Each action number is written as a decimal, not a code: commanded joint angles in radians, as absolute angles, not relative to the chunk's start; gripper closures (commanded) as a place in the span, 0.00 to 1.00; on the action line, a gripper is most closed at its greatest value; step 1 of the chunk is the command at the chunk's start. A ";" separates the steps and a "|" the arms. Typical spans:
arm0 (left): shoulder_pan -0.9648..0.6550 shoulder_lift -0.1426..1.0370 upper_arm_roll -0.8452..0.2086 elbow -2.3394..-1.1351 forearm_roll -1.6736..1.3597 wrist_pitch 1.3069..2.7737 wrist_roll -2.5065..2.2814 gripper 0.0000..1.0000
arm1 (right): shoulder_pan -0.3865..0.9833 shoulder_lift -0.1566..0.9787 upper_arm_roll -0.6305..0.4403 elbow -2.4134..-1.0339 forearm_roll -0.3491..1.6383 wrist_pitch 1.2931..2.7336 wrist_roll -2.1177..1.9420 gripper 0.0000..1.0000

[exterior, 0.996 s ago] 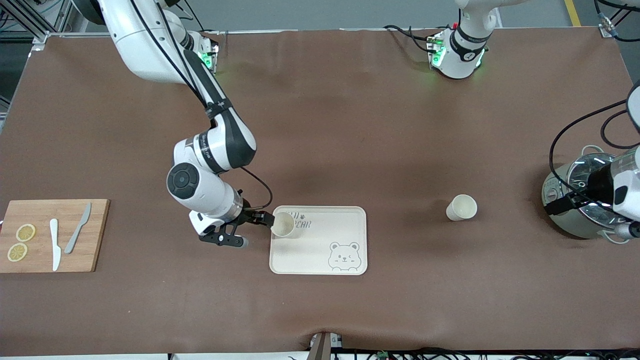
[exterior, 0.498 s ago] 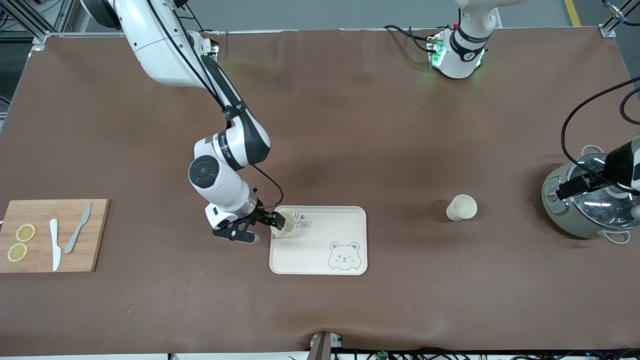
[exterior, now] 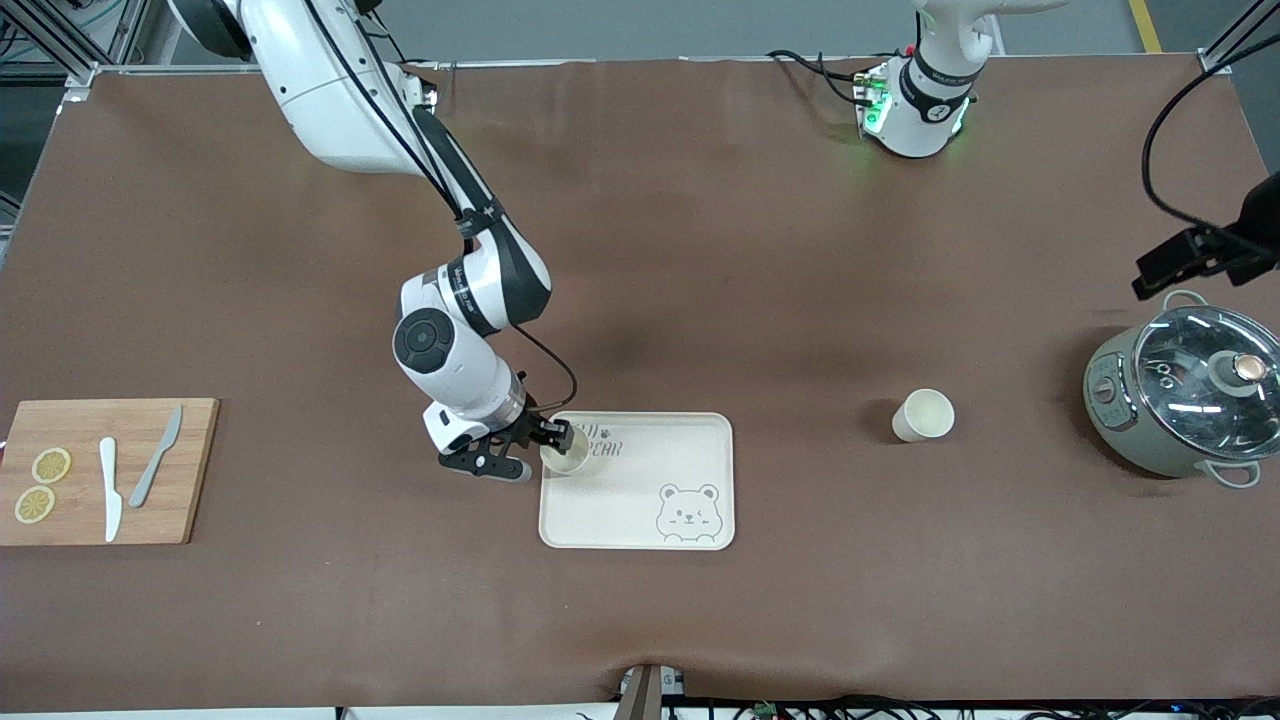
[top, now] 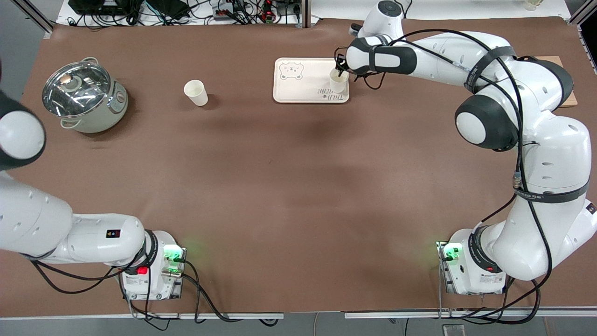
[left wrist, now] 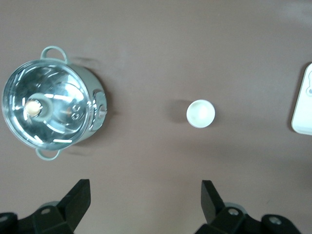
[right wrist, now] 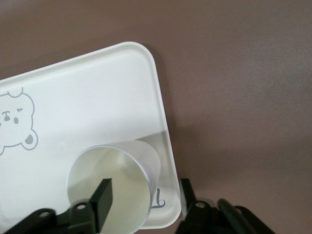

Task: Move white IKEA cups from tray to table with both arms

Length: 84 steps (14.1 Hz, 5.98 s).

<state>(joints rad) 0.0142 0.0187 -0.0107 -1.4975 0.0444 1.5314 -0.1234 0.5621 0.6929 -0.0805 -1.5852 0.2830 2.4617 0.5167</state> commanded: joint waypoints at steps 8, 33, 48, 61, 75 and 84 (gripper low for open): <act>-0.005 -0.077 -0.003 -1.586 0.026 1.511 -0.101 0.00 | 0.565 0.635 -0.089 -1.579 0.271 2.404 0.612 1.00; -0.014 -0.049 -0.041 -1.588 0.005 1.486 -0.100 0.00 | 0.056 0.020 -0.156 -2.215 0.103 2.095 -0.217 1.00; -0.002 -0.048 -0.035 -1.578 0.003 1.482 -0.100 0.00 | -0.087 0.146 -0.156 -2.413 0.091 2.376 -0.433 1.00; 0.000 -0.075 -0.035 -1.577 0.003 1.459 -0.098 0.00 | -0.083 0.150 -0.155 -2.184 0.092 1.982 -0.469 0.00; -0.005 -0.109 -0.066 -1.586 0.005 1.436 -0.103 0.00 | -0.009 0.121 -0.155 -1.401 0.095 1.362 -0.129 0.00; -0.003 -0.115 -0.078 -1.588 0.005 1.437 -0.103 0.00 | 0.021 -0.091 -0.137 -1.663 -0.029 1.523 -0.123 0.00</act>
